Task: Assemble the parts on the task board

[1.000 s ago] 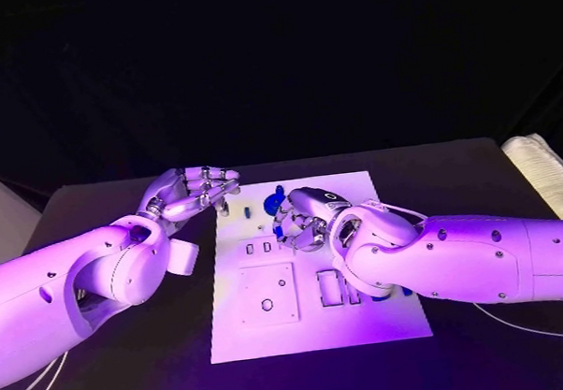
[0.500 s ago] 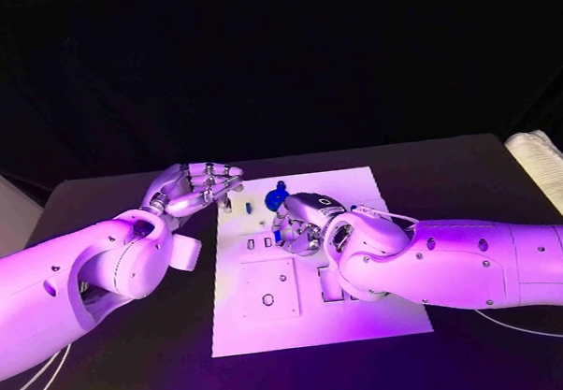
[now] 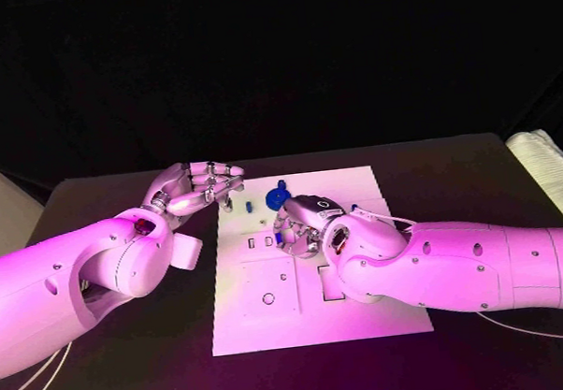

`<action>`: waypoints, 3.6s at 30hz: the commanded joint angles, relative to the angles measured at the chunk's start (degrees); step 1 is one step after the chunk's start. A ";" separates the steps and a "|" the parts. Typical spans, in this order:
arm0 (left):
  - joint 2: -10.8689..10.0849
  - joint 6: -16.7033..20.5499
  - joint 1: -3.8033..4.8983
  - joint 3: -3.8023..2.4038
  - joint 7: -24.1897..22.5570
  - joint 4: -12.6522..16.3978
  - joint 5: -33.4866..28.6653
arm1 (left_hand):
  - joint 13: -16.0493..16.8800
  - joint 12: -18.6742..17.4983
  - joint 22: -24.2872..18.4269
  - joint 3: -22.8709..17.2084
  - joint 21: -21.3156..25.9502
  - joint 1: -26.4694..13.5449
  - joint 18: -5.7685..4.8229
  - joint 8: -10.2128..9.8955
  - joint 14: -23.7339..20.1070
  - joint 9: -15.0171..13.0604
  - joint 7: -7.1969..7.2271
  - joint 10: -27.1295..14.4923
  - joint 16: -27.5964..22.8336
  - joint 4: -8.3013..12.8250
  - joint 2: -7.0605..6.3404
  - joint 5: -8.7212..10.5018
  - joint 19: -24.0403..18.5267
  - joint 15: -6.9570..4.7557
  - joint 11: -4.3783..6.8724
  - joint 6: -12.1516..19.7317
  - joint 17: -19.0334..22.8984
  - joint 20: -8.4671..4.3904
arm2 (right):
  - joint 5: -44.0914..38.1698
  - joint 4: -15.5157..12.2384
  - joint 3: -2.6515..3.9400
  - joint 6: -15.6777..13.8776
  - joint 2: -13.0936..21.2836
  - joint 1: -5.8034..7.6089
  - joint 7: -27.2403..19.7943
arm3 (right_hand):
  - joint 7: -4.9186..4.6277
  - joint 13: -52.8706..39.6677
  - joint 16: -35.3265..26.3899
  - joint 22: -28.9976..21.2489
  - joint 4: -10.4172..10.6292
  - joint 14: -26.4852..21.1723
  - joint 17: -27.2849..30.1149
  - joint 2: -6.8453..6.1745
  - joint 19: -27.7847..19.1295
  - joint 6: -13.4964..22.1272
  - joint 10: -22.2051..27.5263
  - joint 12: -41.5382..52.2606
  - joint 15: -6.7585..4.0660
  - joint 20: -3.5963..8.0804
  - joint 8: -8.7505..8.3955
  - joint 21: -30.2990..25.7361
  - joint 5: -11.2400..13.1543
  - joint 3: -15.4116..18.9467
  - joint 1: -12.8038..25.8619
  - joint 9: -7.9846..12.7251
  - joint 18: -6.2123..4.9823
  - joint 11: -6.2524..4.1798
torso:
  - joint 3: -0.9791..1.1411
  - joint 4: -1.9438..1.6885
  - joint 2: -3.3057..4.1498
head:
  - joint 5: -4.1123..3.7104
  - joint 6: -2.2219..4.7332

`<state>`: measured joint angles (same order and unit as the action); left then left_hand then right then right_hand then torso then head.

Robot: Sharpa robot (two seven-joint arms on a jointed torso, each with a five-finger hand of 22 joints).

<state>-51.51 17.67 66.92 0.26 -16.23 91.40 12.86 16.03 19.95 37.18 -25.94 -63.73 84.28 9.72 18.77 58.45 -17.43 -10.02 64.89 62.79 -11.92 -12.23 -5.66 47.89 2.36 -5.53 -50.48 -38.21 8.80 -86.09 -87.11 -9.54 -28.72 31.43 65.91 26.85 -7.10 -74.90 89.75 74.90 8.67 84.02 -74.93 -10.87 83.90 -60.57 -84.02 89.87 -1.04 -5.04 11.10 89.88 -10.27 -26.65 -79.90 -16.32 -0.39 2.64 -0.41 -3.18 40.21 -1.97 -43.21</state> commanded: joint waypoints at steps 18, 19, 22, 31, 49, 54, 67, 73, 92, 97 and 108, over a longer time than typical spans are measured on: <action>-0.03 -0.92 0.02 -0.03 0.16 0.08 0.66 | 1.56 2.76 0.11 -0.03 -0.55 -0.82 0.83 0.83 0.01 -0.28 0.21 -1.26 1.19 0.55 0.01 0.22 -0.05 -0.26 0.04 0.36 -0.20 -0.49 | -2.34 1.00 -0.05 0.35 -0.96 -0.61 0.25 | 0.14 -15.10 0.25 15.10 -0.01 5.98 -15.07 -0.45 6.10 -0.20 -5.98 0.13 -0.41 0.38 0.18 0.12 0.28 -0.41 1.72 -0.32 0.39 -0.24 | 0.03 0.05 0.03 | 0.19 -0.25; -0.03 -0.92 0.02 -0.03 0.17 0.08 0.67 | 1.56 2.76 0.11 -0.03 -0.55 -0.82 0.83 0.83 0.01 -0.28 0.21 -1.26 1.19 0.55 0.01 0.22 -0.05 -0.26 0.04 0.36 -0.20 -0.49 | -2.34 1.05 -0.05 0.39 -0.98 -0.62 0.24 | 0.13 -15.10 0.25 15.10 -0.01 5.98 -15.07 -0.52 6.10 -0.16 -5.98 0.13 -0.41 0.38 0.17 0.12 0.33 -0.40 1.86 -0.31 0.39 -0.23 | 0.03 0.04 0.03 | 0.20 -0.25; -0.04 -0.94 0.02 -0.03 0.20 0.06 0.71 | 1.73 3.03 0.12 -0.05 -0.59 -0.84 0.83 0.88 0.01 -0.30 0.22 -1.38 1.28 0.56 0.01 0.22 -0.06 -0.27 0.05 0.39 -0.21 -0.49 | -2.34 1.20 -0.05 0.56 -1.01 -0.66 0.19 | 0.13 -15.10 0.25 15.10 -0.01 5.98 -15.07 -0.52 6.10 -0.16 -5.98 0.13 -0.41 0.38 0.17 0.12 0.33 -0.40 1.86 -0.31 0.39 -0.23 | 0.05 0.05 0.01 | 0.17 -0.27; -0.06 -0.99 0.02 -0.03 0.28 0.03 0.78 | 1.90 3.30 0.12 -0.07 -0.63 -0.86 0.83 0.92 0.02 -0.31 0.22 -1.52 1.37 0.58 -0.01 0.23 -0.06 -0.28 0.06 0.43 -0.23 -0.50 | -2.03 1.45 -0.07 0.85 -1.07 -0.77 -0.23 | -0.01 -15.10 0.25 15.10 -0.09 5.98 -15.07 -1.11 6.10 0.34 -5.98 0.13 -0.35 0.35 0.03 0.12 0.54 -0.29 2.59 -0.21 0.39 -0.14 | 0.04 0.06 -0.02 | 0.21 -0.38; -0.18 -1.09 0.02 -0.03 0.48 -0.04 0.97 | 2.43 4.16 0.13 -0.11 -0.74 -0.93 0.83 1.04 0.03 -0.35 0.23 -1.84 1.67 0.60 -0.04 0.23 -0.10 -0.29 0.09 0.59 -0.29 -0.51 | -2.08 1.55 -0.08 0.32 -0.78 -0.79 -0.73 | -0.89 -15.10 0.25 15.10 0.23 5.98 -15.07 -3.23 6.10 2.88 -5.98 0.13 0.30 -0.15 -1.01 0.12 1.46 1.80 5.20 0.49 0.39 0.64 | 0.04 0.06 -0.02 | 0.19 -0.64; -0.21 -1.09 0.02 -0.03 0.51 -0.05 0.98 | 2.58 4.39 0.13 -0.12 -0.77 -0.96 0.83 1.06 0.02 -0.36 0.23 -1.98 1.76 0.60 -0.05 0.24 -0.11 -0.29 0.09 0.66 -0.31 -0.52 | -2.05 1.53 -0.08 -0.03 -0.78 -0.79 -1.20 | -1.39 -15.02 0.25 15.10 0.62 5.98 -15.07 -3.70 6.10 4.65 -5.90 0.00 0.77 -0.64 -1.96 0.12 1.53 5.37 5.63 1.09 0.39 1.17 | 0.02 0.06 -0.02 | 0.20 -0.59; -0.23 -0.68 0.02 -0.03 1.66 -0.31 2.14 | 3.90 6.64 0.14 -0.09 -1.03 -1.32 0.84 1.29 1.72 -0.42 0.29 -2.46 3.85 0.51 -0.15 0.25 -0.11 -0.39 0.19 1.02 -2.80 -0.56 | -2.38 -0.40 -0.07 -3.10 0.79 -0.72 -2.58 | -1.57 -14.66 0.25 15.10 4.98 5.98 -15.07 -2.63 6.10 5.34 -5.52 -0.54 1.02 -0.96 -2.37 0.12 7.06 16.86 3.98 1.98 0.39 1.46 | 0.06 0.11 -0.06 | 0.17 -0.51; -0.02 -0.10 0.04 -0.03 8.73 -0.93 6.57 | 10.17 16.63 4.63 1.72 -4.39 -4.84 0.01 3.20 12.64 -1.19 0.64 -2.78 13.71 -1.93 0.00 -0.03 4.82 -0.81 0.69 0.56 -17.97 -0.91 | 0.65 -3.31 0.16 -7.90 4.12 0.49 -9.45 | -1.72 -14.57 0.25 15.10 6.80 5.98 -15.07 -2.36 6.10 5.59 -5.42 -0.68 1.09 -0.99 -2.47 0.12 6.92 18.83 2.80 2.18 0.39 1.49 | 0.14 0.32 -0.25 | 0.31 -0.32; 6.77 -20.48 3.93 -0.04 39.76 -7.33 35.27 | 20.69 36.17 17.37 5.84 -12.19 -18.97 -2.45 18.38 22.63 -13.82 2.92 -6.90 21.62 -4.96 2.97 -0.30 16.42 -2.53 2.47 3.68 -33.98 -2.71 | 31.65 -7.83 0.50 -4.22 18.12 8.37 -32.30 | -1.82 -12.35 -0.34 13.08 7.33 5.62 -13.92 -1.00 4.35 5.80 -2.78 -4.01 1.16 -1.10 -0.70 -3.18 -0.81 16.56 -2.44 2.07 -0.50 1.58 | 0.41 0.92 -2.11 | 1.20 -1.49; 10.10 -23.32 5.19 0.45 43.23 -9.82 40.51 | 20.69 36.63 18.11 7.28 -12.55 -21.12 -2.60 18.97 23.18 -14.73 3.03 -6.89 21.91 -4.98 3.33 -0.29 17.00 -2.60 2.55 3.96 -34.92 -2.77 | 36.91 -6.60 0.55 -5.96 19.62 9.22 -32.22 | -1.86 -12.04 -0.47 12.86 7.51 5.53 -13.66 -1.14 4.16 6.04 -2.43 -4.45 1.17 -1.08 -0.59 -3.55 -1.33 16.63 -2.20 2.08 -0.59 1.60 | 0.45 0.90 -2.22 | 1.23 -1.87; 15.81 -28.69 7.34 2.09 45.34 -14.09 44.53 | 20.86 37.06 19.10 7.71 -13.02 -21.80 -2.79 19.38 23.74 -15.28 3.19 -6.65 22.27 -4.98 3.91 -0.36 17.76 -2.71 2.68 3.86 -35.89 -2.84 | 40.10 -4.73 0.57 -7.30 20.06 9.94 -31.29 | -1.87 -11.93 -0.54 12.69 7.66 5.49 -13.54 -1.31 4.02 6.25 -2.30 -4.61 1.18 -1.08 -0.51 -3.84 -1.68 16.80 -1.87 2.09 -0.67 1.62 | 0.38 0.96 -2.04 | 1.41 -2.04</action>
<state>-36.17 -6.56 74.05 2.30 27.02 77.77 54.20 36.86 56.79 56.22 -18.62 -76.56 63.09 7.92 37.80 81.80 -32.64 -6.95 58.17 84.87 -16.83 -8.39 -6.19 65.32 -0.30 -3.06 -46.79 -74.05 5.94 -48.45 -91.98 -9.00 -35.01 51.51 75.80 -3.81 -8.87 -74.92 89.54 74.94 16.06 84.01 -74.90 -11.62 83.90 -54.78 -83.99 85.50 -0.22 -5.86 10.40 86.27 -11.66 -9.82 -81.91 -14.20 -0.39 3.88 0.04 -2.26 38.09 -0.53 -45.21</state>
